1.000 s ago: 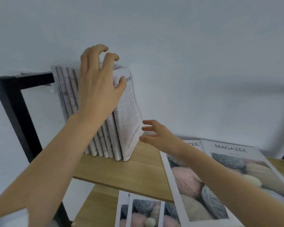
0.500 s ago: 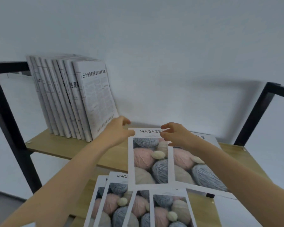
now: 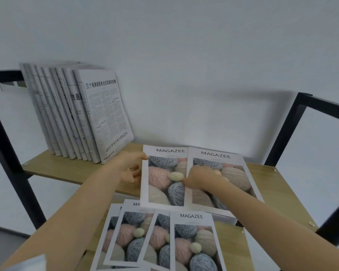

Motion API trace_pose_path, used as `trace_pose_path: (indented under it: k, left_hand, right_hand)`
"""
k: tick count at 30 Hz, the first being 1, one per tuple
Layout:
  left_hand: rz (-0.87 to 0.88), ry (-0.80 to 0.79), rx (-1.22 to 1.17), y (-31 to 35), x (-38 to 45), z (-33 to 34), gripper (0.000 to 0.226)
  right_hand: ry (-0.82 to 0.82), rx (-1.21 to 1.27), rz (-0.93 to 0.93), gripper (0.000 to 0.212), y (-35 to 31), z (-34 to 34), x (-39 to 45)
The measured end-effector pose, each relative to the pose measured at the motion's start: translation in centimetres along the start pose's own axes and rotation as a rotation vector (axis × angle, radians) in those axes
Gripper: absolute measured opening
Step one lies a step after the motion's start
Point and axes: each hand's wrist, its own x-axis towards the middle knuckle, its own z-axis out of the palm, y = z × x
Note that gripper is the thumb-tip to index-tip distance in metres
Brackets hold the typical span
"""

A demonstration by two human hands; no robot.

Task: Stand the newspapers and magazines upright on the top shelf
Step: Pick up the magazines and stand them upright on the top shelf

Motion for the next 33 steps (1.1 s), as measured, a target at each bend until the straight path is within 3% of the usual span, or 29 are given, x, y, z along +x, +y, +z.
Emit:
trace_pose_path:
  k: [2,8,12,14,18,25,33]
  left_hand:
    - [0.009,-0.103,0.04,-0.5,0.1,-0.1,0.004]
    - [0.084,-0.218,0.279,-1.9,-0.3,1.7,0.033]
    - [0.237,-0.246,0.3,-1.0,-1.9,4.6,0.051]
    - [0.318,-0.257,0.286,0.1,-3.0,6.2,0.055]
    - [0.524,-0.207,0.336,2.1,-5.0,8.7,0.065]
    - [1.066,0.034,0.584,2.4,-7.1,13.3,0.061]
    - [1.202,0.151,0.531,-1.0,-5.8,17.2,0.046]
  right_hand:
    - [-0.006,0.045,-0.046,0.058,-0.1,-0.3,-0.5]
    - [0.021,0.267,-0.101,0.034,0.5,-3.0,-3.8]
    - [0.151,0.438,-0.053,0.03,3.2,-4.9,-5.5]
    - [0.239,0.49,-0.037,0.013,4.7,-5.5,-6.0]
    - [0.456,0.648,-0.026,0.028,7.5,-6.7,-6.7]
    - [0.814,0.835,-0.06,0.024,11.9,-8.5,-11.1]
    - [1.13,1.254,-0.044,0.046,14.9,-5.9,-11.5]
